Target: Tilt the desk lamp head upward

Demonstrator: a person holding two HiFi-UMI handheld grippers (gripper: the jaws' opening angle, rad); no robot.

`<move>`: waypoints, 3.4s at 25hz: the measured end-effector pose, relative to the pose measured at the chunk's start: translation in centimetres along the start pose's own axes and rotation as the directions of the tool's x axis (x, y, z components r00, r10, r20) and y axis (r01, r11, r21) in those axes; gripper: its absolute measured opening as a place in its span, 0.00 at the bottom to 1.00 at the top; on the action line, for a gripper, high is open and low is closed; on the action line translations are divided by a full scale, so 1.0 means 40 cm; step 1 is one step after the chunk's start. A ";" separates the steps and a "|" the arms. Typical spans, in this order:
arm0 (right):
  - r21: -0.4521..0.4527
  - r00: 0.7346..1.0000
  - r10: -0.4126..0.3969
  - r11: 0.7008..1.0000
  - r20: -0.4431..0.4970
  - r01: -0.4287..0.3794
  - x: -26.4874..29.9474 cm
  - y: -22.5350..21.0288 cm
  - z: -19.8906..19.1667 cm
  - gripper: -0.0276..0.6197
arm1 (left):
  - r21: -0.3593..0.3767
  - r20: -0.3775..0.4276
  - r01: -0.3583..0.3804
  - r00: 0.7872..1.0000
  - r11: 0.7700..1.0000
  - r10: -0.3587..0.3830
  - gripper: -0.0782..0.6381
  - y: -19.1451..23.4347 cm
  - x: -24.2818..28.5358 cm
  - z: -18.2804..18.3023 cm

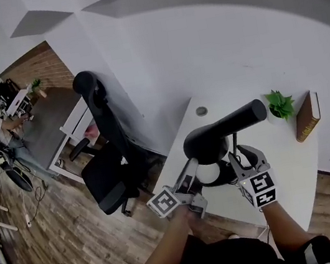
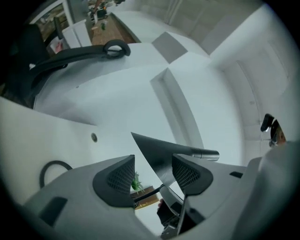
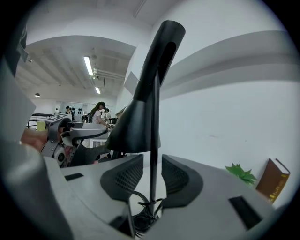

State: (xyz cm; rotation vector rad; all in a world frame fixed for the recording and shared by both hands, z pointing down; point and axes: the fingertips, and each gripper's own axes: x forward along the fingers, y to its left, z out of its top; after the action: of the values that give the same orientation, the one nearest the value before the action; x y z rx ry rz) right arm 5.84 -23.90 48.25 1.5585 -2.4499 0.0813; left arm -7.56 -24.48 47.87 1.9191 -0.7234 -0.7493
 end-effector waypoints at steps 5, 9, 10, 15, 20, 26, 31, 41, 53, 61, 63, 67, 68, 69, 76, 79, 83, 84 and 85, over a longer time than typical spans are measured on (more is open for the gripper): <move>0.021 1.000 0.015 1.000 0.018 -0.015 0.009 0.006 0.013 0.20 | -0.108 -0.003 0.105 0.994 0.989 -0.106 0.43 0.001 0.022 -0.005; 0.007 1.000 -0.008 1.000 0.015 0.008 0.008 -0.001 0.012 0.17 | -0.186 0.031 0.169 0.986 0.968 -0.166 0.39 -0.003 0.033 -0.008; 0.001 1.000 -0.020 1.000 0.013 0.020 0.008 -0.005 0.011 0.12 | -0.193 0.040 0.186 0.983 0.963 -0.182 0.37 -0.008 0.033 -0.007; -0.011 0.999 -0.038 0.999 -0.004 0.037 0.014 -0.016 0.012 0.09 | -0.230 0.065 0.230 0.973 0.946 -0.221 0.26 -0.018 0.037 -0.004; -0.014 0.999 -0.036 0.999 -0.024 0.036 0.015 -0.013 0.011 0.09 | -0.230 0.056 0.232 0.973 0.945 -0.225 0.25 -0.018 0.034 -0.001; -0.028 0.999 -0.016 0.999 -0.044 0.015 0.020 -0.010 0.011 0.09 | -0.163 0.054 0.227 0.974 0.960 -0.221 0.25 -0.020 0.033 0.010; -0.025 0.998 -0.006 1.000 -0.060 0.004 0.020 -0.012 0.008 0.09 | -0.116 0.044 0.216 0.976 0.970 -0.212 0.25 -0.029 0.035 0.035; -0.021 0.998 -0.017 1.000 -0.068 0.016 0.024 -0.016 0.009 0.09 | 0.027 -0.022 0.198 0.980 0.980 -0.197 0.25 -0.055 0.047 0.098; -0.016 0.995 -0.065 0.998 -0.074 0.064 0.022 -0.009 0.007 0.09 | 0.346 -0.125 0.198 0.979 0.917 -0.164 0.25 -0.119 0.048 0.216; -0.017 0.992 -0.097 0.995 -0.078 0.096 0.019 -0.008 0.010 0.09 | 0.486 -0.156 0.212 0.976 0.848 -0.155 0.25 -0.178 0.056 0.261; -0.018 0.992 -0.099 0.995 -0.080 0.098 0.019 -0.006 0.009 0.09 | 0.528 -0.163 0.219 0.974 0.821 -0.155 0.25 -0.194 0.058 0.273; -0.032 0.991 -0.098 0.995 -0.087 0.096 0.018 -0.004 0.007 0.09 | 0.610 -0.177 0.226 0.973 0.759 -0.148 0.25 -0.230 0.063 0.292; -0.032 0.991 -0.100 0.995 -0.088 0.098 0.018 -0.005 0.008 0.09 | 0.627 -0.179 0.226 0.973 0.746 -0.144 0.25 -0.238 0.064 0.296; -0.028 0.991 -0.103 0.995 -0.088 0.101 0.019 -0.005 0.009 0.09 | 0.641 -0.180 0.225 0.973 0.734 -0.142 0.25 -0.246 0.067 0.300; -0.002 0.988 -0.131 0.991 -0.082 0.131 0.020 -0.006 0.012 0.09 | 0.695 -0.197 0.248 0.968 0.675 -0.153 0.25 -0.299 0.080 0.326; -0.004 0.987 -0.134 0.991 -0.084 0.134 0.020 -0.005 0.012 0.09 | 0.737 -0.210 0.258 0.966 0.625 -0.151 0.25 -0.328 0.086 0.334; -0.005 0.985 -0.145 0.989 -0.090 0.146 0.020 -0.008 0.010 0.09 | 0.808 -0.228 0.263 0.965 0.528 -0.132 0.26 -0.371 0.097 0.339; -0.005 0.985 -0.149 0.989 -0.091 0.149 0.020 -0.009 0.010 0.09 | 0.829 -0.233 0.263 0.965 0.494 -0.122 0.26 -0.382 0.100 0.339; -0.005 0.984 -0.152 0.988 -0.092 0.152 0.020 -0.009 0.011 0.09 | 0.849 -0.238 0.263 0.965 0.459 -0.112 0.27 -0.393 0.103 0.340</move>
State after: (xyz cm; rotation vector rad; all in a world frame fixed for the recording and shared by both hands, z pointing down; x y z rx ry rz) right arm 5.76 -24.82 47.98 1.6977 -2.2540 0.1255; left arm -12.27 -28.55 27.60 3.0246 -0.9044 -0.3250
